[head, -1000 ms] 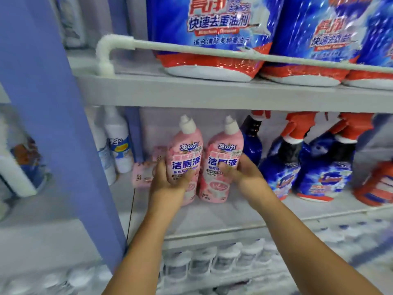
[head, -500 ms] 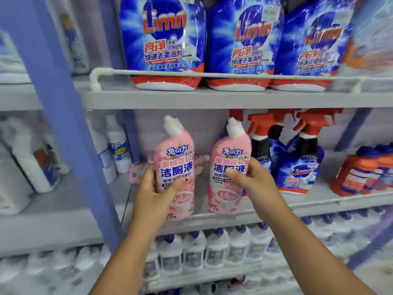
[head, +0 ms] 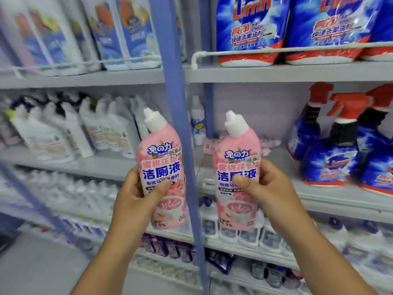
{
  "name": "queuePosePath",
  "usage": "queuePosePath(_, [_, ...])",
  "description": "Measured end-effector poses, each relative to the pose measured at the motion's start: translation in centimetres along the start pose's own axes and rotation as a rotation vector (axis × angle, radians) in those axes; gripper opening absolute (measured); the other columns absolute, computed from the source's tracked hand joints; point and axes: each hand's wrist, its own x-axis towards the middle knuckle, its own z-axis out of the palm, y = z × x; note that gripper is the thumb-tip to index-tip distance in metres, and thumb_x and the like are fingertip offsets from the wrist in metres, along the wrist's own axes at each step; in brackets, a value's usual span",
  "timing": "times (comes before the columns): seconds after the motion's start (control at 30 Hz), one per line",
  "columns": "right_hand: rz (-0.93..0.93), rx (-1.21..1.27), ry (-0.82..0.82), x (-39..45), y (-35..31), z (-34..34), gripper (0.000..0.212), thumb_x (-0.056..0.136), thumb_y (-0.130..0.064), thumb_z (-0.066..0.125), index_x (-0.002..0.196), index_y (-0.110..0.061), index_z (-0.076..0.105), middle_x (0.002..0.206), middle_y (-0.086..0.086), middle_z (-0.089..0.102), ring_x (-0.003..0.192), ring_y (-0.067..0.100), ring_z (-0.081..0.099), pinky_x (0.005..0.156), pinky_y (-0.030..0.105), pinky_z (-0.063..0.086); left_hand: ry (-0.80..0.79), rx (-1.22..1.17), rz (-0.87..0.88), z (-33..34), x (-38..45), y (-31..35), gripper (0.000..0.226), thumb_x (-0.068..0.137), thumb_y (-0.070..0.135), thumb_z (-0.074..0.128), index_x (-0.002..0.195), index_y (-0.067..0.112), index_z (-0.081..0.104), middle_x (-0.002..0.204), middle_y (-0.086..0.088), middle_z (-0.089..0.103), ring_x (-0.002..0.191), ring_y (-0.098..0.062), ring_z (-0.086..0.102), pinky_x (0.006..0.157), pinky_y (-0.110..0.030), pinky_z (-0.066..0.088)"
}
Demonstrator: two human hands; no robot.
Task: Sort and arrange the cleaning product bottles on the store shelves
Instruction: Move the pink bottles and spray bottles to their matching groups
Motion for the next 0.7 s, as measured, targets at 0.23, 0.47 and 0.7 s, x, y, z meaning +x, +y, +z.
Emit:
queuePosePath(0.23, [0.069,-0.005,-0.11,2.0,2.1,9.5,0.033,0.08,-0.007,0.081,0.107,-0.023,0.071,0.1,-0.002,0.08,0.093,0.019,0.076,0.085,0.046,0.062,0.153,0.025,0.029,-7.6,2.9,-0.1,0.038,0.083,0.017,0.076,0.117,0.03,0.065,0.104,0.006,0.079,0.093,-0.012,0.075,0.072,-0.028,0.058])
queuePosePath(0.47, [0.038,-0.008,-0.053,7.3,5.0,19.9,0.031,0.083,-0.008,0.079,0.107,-0.026,0.071,0.099,-0.006,0.08,0.091,0.013,0.076,0.075,0.031,0.062,0.127,0.034,0.039,-15.4,11.9,-3.5,0.041,0.085,0.019,0.078,0.121,0.033,0.064,0.108,0.008,0.078,0.097,-0.013,0.075,0.081,-0.039,0.057])
queuePosePath(0.7, [-0.053,-0.027,0.247,16.9,8.4,27.7,0.026,0.085,-0.001,0.076,0.104,-0.017,0.069,0.094,0.0,0.08,0.085,0.016,0.076,0.066,0.025,0.06,0.044,0.002,0.004,-20.2,23.5,-9.3,0.04,0.084,0.016,0.082,0.115,0.035,0.065,0.105,0.007,0.078,0.095,-0.017,0.076,0.079,-0.044,0.061])
